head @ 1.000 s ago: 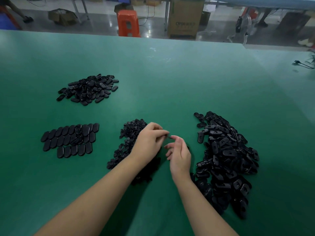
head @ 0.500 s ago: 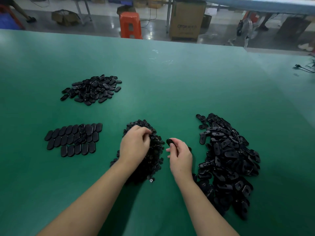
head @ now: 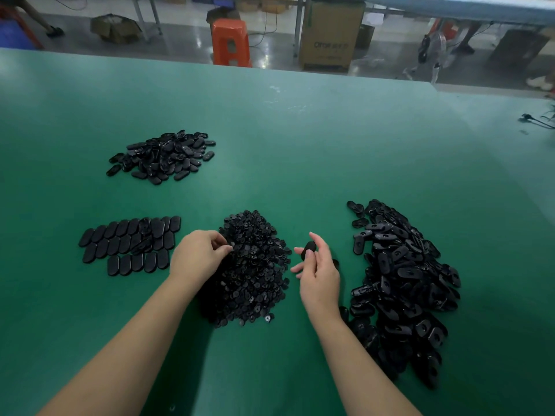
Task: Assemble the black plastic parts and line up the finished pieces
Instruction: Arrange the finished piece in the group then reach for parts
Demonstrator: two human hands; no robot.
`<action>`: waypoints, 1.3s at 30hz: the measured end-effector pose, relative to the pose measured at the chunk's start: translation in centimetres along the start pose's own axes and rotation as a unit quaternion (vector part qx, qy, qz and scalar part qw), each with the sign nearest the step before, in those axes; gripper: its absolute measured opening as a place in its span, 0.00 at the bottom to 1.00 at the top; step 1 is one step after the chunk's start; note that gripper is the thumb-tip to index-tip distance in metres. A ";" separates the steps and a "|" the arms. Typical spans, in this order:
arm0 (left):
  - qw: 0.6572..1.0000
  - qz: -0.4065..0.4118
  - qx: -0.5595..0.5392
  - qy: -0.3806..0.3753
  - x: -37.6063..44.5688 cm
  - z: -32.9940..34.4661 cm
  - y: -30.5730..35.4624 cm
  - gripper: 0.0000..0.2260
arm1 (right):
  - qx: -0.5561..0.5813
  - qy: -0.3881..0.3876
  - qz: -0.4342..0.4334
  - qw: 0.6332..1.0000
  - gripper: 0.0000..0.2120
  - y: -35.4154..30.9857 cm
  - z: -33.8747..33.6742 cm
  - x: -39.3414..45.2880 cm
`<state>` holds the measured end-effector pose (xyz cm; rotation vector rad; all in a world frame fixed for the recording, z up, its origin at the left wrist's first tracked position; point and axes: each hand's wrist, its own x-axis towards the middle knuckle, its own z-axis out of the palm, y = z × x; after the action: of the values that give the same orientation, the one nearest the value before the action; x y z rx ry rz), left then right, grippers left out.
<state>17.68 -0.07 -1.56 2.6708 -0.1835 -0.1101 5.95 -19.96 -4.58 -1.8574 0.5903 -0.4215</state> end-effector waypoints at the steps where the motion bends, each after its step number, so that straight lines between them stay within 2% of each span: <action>1: 1.000 -0.001 -0.002 -0.003 0.0 0.0 0.0 0.03 | 0.002 0.000 0.002 1.000 0.15 0.0 0.0 0.0; 6: 0.999 -0.015 -0.029 -0.037 0.5 0.1 -0.3 0.06 | 0.023 0.002 0.019 1.000 0.09 -0.1 0.1 0.1; 19: 0.995 -0.020 -0.035 -0.090 1.3 -0.2 0.1 0.05 | 0.040 -0.002 0.017 0.999 0.10 0.1 0.1 0.1; 25: 0.995 -0.014 -0.015 -0.096 1.4 -0.3 0.4 0.06 | 0.015 -0.011 0.000 1.000 0.11 0.0 0.0 0.0; 29: 0.995 -0.006 -0.006 -0.100 1.4 -0.3 0.5 0.07 | -0.002 -0.007 -0.009 1.000 0.15 0.0 -0.1 0.0; 39: 0.995 -0.010 -0.019 -0.098 1.4 -0.6 0.3 0.07 | -0.018 -0.023 -0.013 1.000 0.10 -0.3 0.0 -0.1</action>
<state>19.08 -0.26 -0.96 2.6225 -0.2150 -0.3788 5.88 -19.83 -4.32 -1.9050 0.5468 -0.3868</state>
